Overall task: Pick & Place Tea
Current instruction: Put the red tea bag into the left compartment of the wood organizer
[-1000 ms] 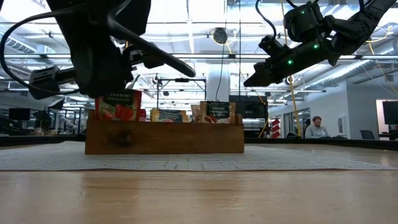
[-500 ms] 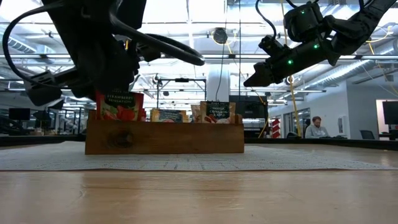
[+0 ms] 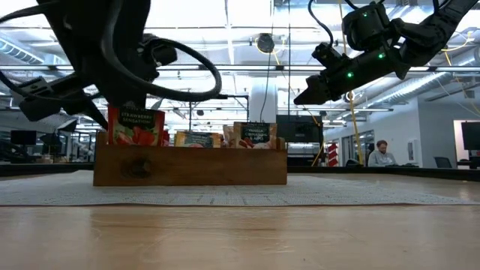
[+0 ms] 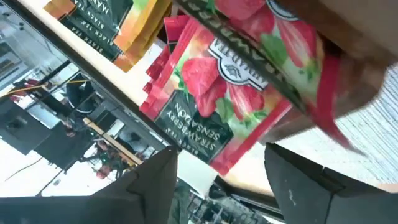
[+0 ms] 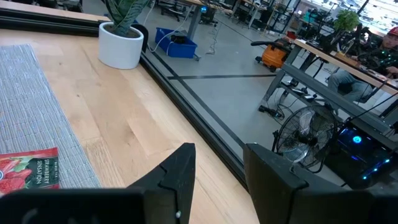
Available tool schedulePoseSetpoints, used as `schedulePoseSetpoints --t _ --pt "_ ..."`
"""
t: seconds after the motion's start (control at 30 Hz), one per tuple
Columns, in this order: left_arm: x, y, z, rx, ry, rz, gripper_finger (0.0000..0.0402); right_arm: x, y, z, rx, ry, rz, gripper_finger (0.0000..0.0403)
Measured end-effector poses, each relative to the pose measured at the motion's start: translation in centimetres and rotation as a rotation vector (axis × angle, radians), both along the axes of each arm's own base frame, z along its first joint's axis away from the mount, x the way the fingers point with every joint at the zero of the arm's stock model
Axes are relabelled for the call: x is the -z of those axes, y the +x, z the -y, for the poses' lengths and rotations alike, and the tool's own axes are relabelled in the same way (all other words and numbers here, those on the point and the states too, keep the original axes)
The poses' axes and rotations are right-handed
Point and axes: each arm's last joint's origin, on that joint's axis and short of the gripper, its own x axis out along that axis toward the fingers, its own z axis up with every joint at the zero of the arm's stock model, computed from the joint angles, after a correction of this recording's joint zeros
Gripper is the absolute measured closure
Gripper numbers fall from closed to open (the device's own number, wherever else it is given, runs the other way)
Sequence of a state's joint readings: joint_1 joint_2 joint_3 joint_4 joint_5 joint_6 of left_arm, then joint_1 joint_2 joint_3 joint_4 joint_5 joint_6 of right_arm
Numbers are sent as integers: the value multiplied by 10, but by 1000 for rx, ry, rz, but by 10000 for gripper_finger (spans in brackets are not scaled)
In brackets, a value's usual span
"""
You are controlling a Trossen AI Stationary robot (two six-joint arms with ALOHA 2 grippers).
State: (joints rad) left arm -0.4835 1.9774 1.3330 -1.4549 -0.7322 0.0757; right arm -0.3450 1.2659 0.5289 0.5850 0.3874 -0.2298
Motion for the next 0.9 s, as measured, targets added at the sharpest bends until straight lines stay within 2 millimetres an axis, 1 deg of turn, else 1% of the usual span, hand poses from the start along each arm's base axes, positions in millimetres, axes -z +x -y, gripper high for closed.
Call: schedulePoseSetpoints --t 0.1,0.2,0.27,0.33,0.37,0.43,0.5,0.53,0.6,0.67,0.77,0.83,0.9 --pt "-6 0 3 -4 7 2 155 0 0 0 0 0 0 279" --pt "-20 5 7 -55 -11 100 153 0 0 0 0 0 1 279" --pt "-38 10 7 -111 -49 223 155 0 0 0 0 0 1 279" --pt "-60 13 6 -181 -100 375 157 0 0 0 0 0 1 279" --pt "-72 12 4 -217 -127 474 157 0 0 0 0 0 1 279" --pt "-100 6 -2 -266 -179 730 156 0 0 0 0 1 1 279" --pt "-125 -10 -9 -267 -204 962 154 0 0 0 0 1 2 279" --pt "-133 -20 -13 -259 -209 1051 154 0 0 0 0 1 2 279" --pt "-141 -43 -22 -246 -214 1188 154 -2 -2 -1 0 0 4 279" --pt "-144 -69 -34 -259 -219 1323 156 -7 -5 -2 -23 13 18 279" --pt "-139 -104 -56 -344 -215 1597 157 -16 -11 -8 -137 75 63 279" --pt "-127 -122 -71 -445 -228 1794 158 -25 -17 -11 -215 108 112 279" --pt "-113 -140 -84 -513 -244 1872 158 -33 -23 -13 -270 129 154 279"
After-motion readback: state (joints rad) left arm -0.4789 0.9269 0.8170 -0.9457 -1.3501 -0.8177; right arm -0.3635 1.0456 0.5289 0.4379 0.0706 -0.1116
